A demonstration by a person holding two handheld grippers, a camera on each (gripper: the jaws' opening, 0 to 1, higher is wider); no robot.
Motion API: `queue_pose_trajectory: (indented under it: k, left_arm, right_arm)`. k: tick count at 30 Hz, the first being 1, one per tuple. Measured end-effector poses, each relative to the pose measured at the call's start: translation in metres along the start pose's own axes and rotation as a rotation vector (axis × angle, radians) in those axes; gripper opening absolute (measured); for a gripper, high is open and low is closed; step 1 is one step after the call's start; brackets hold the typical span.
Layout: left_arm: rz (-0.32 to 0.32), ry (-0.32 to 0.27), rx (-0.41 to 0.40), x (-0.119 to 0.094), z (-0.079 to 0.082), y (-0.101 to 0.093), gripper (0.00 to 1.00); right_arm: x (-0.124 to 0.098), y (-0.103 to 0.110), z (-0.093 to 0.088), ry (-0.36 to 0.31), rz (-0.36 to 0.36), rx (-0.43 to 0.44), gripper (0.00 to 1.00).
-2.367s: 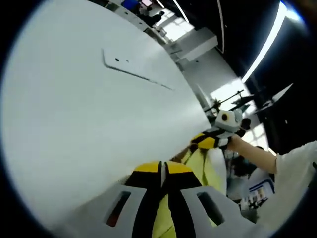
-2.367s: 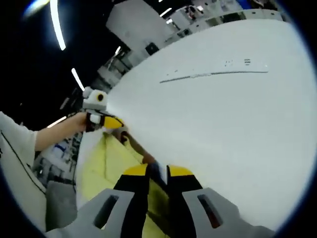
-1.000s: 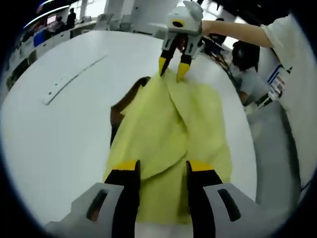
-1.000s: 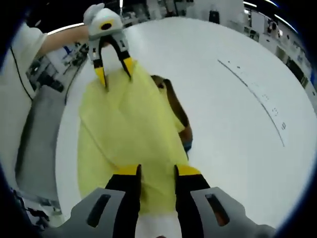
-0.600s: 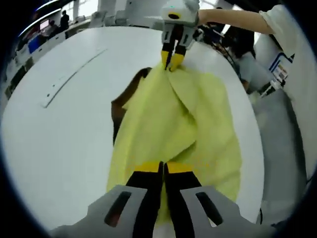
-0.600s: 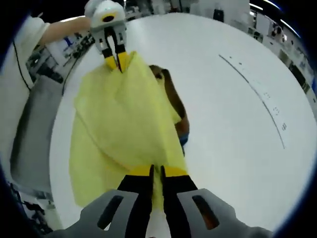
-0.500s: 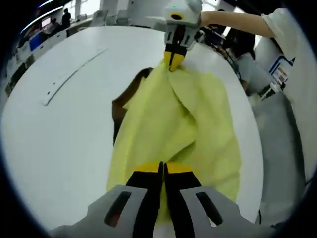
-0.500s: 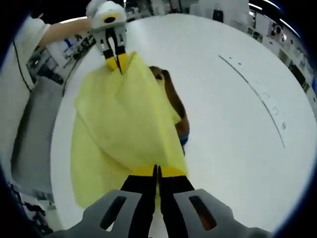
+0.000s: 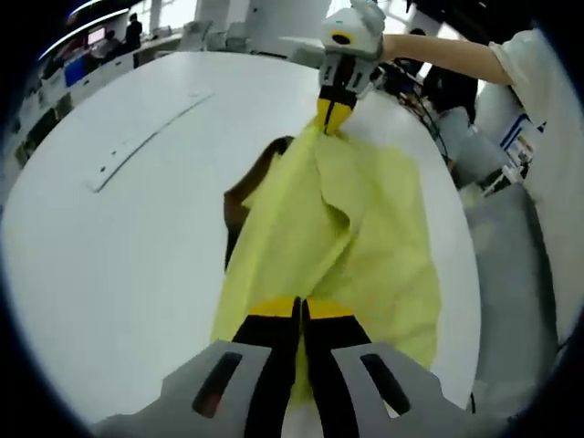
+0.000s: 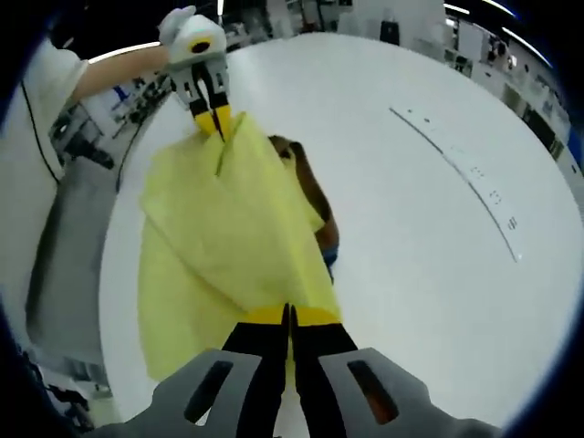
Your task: Fold the garment on the visible template until the final outline fits inside the template.
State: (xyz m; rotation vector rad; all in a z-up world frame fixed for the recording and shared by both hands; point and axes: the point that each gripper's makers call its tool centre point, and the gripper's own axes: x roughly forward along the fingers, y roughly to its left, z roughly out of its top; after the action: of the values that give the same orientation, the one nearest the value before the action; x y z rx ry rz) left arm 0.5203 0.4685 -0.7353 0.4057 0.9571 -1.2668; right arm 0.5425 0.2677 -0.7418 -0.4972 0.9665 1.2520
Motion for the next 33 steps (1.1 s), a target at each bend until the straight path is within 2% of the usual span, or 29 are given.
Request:
queue_pose_trajectory:
  k: [5, 13, 21, 27, 33]
  left_arm:
    - [0.004, -0.020, -0.023, -0.005, 0.004, 0.004, 0.00]
    - [0.042, -0.052, -0.069, -0.016, 0.012, 0.021, 0.00]
    - [0.070, -0.068, -0.122, -0.018, 0.009, 0.030, 0.00]
    - [0.090, -0.102, -0.208, -0.018, 0.006, 0.042, 0.00]
    - [0.090, -0.105, -0.239, -0.016, 0.005, 0.046, 0.00]
  right_arm:
    - [-0.004, -0.002, 0.003, -0.024, -0.005, 0.026, 0.02]
    - [-0.011, -0.010, 0.006, -0.087, -0.029, 0.082, 0.02]
    - [-0.009, -0.017, 0.001, -0.103, -0.057, 0.123, 0.02]
    - [-0.004, -0.021, -0.001, -0.122, -0.069, 0.163, 0.02]
    - [-0.003, -0.025, 0.000, -0.129, -0.085, 0.177, 0.02]
